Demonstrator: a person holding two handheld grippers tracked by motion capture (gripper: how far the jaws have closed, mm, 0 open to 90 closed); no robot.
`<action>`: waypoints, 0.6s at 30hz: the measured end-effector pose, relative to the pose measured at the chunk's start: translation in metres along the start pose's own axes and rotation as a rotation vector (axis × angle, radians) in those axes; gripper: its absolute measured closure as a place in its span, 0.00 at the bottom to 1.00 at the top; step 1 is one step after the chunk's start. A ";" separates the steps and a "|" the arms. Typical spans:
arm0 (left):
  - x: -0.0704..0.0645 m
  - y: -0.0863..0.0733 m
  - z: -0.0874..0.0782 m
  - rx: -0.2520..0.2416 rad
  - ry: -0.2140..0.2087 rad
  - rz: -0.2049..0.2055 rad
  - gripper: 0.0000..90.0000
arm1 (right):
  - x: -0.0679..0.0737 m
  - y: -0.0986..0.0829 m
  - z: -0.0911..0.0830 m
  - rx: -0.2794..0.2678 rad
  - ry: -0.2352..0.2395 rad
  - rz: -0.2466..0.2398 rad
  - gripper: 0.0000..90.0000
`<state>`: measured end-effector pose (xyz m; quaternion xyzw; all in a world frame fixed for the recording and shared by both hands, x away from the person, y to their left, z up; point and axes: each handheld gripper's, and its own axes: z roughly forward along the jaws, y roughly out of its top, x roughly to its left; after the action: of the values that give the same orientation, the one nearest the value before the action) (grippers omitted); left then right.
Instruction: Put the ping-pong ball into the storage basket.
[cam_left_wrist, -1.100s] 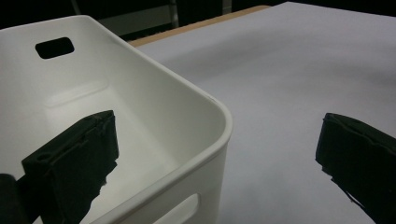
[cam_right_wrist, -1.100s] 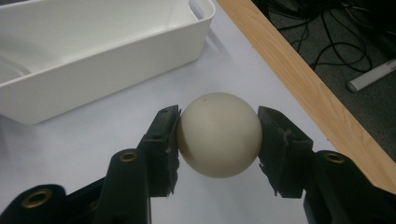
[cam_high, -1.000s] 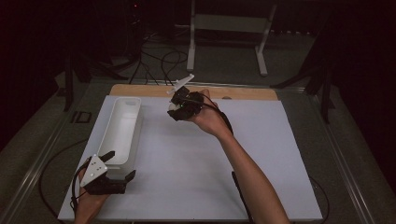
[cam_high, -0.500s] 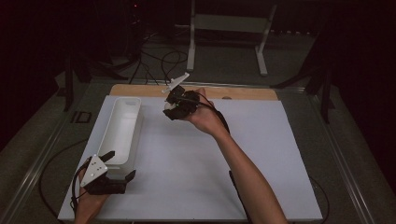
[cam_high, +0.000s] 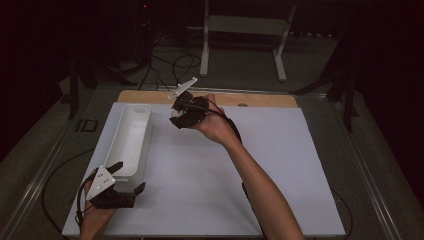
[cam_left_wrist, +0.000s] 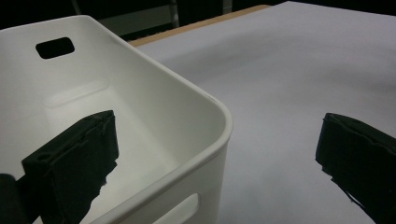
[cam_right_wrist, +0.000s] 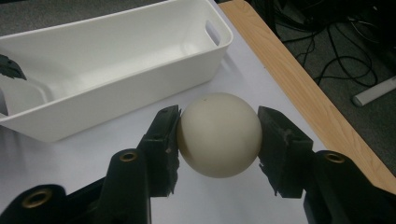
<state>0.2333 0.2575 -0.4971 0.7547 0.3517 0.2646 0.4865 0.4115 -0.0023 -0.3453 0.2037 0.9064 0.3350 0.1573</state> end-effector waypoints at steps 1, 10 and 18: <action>0.000 0.000 0.000 0.000 0.000 0.001 0.00 | 0.000 0.000 0.000 0.000 0.000 -0.009 0.56; 0.000 0.000 0.000 -0.003 -0.002 -0.004 0.00 | 0.003 0.004 0.003 -0.002 0.005 -0.007 0.56; 0.000 0.000 0.000 -0.002 -0.005 -0.008 0.00 | 0.005 0.008 0.005 -0.003 0.006 -0.010 0.56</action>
<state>0.2334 0.2579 -0.4968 0.7533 0.3532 0.2611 0.4894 0.4117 0.0079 -0.3444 0.1978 0.9074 0.3361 0.1565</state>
